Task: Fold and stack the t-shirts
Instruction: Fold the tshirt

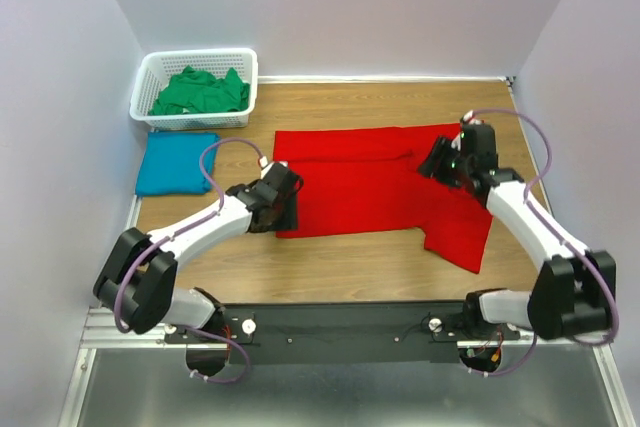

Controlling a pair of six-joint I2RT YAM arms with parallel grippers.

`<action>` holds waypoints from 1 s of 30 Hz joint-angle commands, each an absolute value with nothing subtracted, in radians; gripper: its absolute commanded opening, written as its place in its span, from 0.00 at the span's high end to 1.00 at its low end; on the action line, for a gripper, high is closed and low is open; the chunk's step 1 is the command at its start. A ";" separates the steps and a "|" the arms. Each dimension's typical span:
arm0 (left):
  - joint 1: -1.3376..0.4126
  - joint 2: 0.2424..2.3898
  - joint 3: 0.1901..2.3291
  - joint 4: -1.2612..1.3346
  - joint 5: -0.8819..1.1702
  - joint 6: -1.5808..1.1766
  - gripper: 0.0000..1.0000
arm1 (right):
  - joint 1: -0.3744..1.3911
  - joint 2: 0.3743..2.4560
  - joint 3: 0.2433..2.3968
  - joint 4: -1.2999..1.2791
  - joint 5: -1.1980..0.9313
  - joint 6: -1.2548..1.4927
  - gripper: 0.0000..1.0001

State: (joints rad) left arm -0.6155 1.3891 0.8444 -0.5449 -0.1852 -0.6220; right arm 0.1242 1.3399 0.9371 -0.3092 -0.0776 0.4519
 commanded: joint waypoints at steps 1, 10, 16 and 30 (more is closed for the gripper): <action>-0.653 1.333 0.799 -0.641 -0.173 -0.747 0.30 | 0.169 1.197 0.790 -0.393 -0.061 0.471 0.37; -0.652 1.483 0.854 -0.604 -0.183 -0.744 0.38 | 0.173 1.049 0.666 -0.413 -0.097 0.448 0.36; -0.652 1.520 0.861 -0.594 -0.204 -0.738 0.45 | 0.172 1.039 0.643 -0.413 -0.084 0.443 0.36; -0.640 1.543 0.897 -0.618 -0.261 -0.724 0.53 | 0.173 1.049 0.626 -0.413 -0.084 0.434 0.36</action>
